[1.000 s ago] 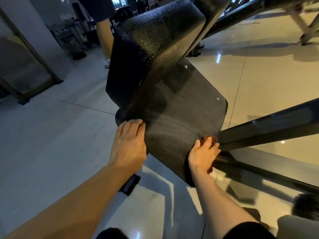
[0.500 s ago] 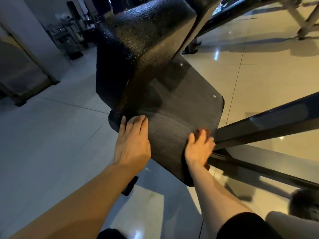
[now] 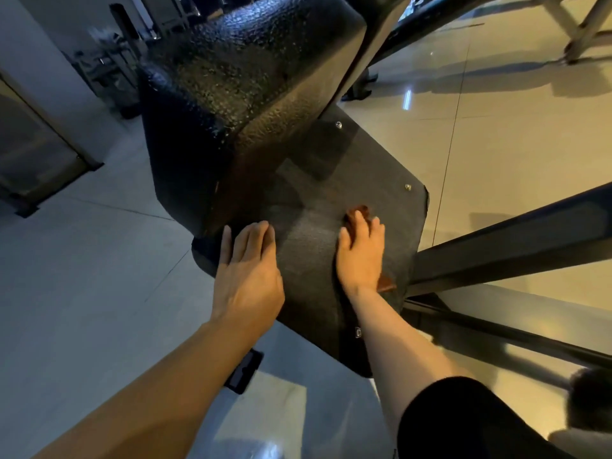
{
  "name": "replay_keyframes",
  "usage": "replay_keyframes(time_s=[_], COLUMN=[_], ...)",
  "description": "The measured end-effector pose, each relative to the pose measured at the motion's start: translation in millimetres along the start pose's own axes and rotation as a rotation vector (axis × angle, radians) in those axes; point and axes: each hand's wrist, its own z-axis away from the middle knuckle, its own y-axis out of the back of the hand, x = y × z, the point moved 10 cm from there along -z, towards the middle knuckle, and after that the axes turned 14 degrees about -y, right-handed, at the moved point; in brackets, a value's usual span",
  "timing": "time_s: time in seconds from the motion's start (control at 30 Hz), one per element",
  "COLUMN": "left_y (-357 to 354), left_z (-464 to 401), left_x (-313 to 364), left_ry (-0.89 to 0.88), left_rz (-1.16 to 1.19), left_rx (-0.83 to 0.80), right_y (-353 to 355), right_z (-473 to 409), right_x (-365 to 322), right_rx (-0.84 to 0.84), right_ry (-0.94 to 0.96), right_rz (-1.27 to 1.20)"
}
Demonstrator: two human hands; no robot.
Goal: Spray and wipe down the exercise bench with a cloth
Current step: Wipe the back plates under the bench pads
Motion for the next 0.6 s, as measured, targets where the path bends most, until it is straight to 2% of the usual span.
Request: replay_keyframes(time_s=[0.1, 0.17, 0.2, 0.27, 0.3, 0.37, 0.43, 0.5, 0.6], left_y=[-4, -12, -15, -23, -19, -13, -14, -17, -28], left_z=[-14, -25, -32, -44, -52, -61, -70, -81, -101], left_x=[5, 11, 12, 4, 2, -11, -12, -5, 6], left_ry=[-0.028, -0.089, -0.11, -0.111, -0.126, -0.038, -0.018, -0.079, -0.214], left_rz=[-0.09, -0.123, -0.146, -0.151, -0.152, -0.054, 0.052, 0.024, -0.126], left_rx=[-0.042, -0.1, -0.146, -0.175, -0.11, -0.044, -0.01, 0.022, 0.041], right_y=[31, 25, 17, -7, -21, -45, -50, -32, 8], right_z=[-14, -8, -7, -2, 3, 15, 6, -28, -80], right_x=[73, 63, 41, -23, -58, -110, -117, -83, 10], right_rx=[0.115, 0.147, 0.146, 0.09, 0.03, -0.132, -0.198, -0.091, 0.081], right_ry=[-0.372, -0.424, -0.365, -0.108, 0.063, 0.37, 0.48, 0.341, -0.099], right_rz=[-0.049, 0.002, 0.033, 0.042, 0.027, 0.0, 0.024, 0.027, -0.038])
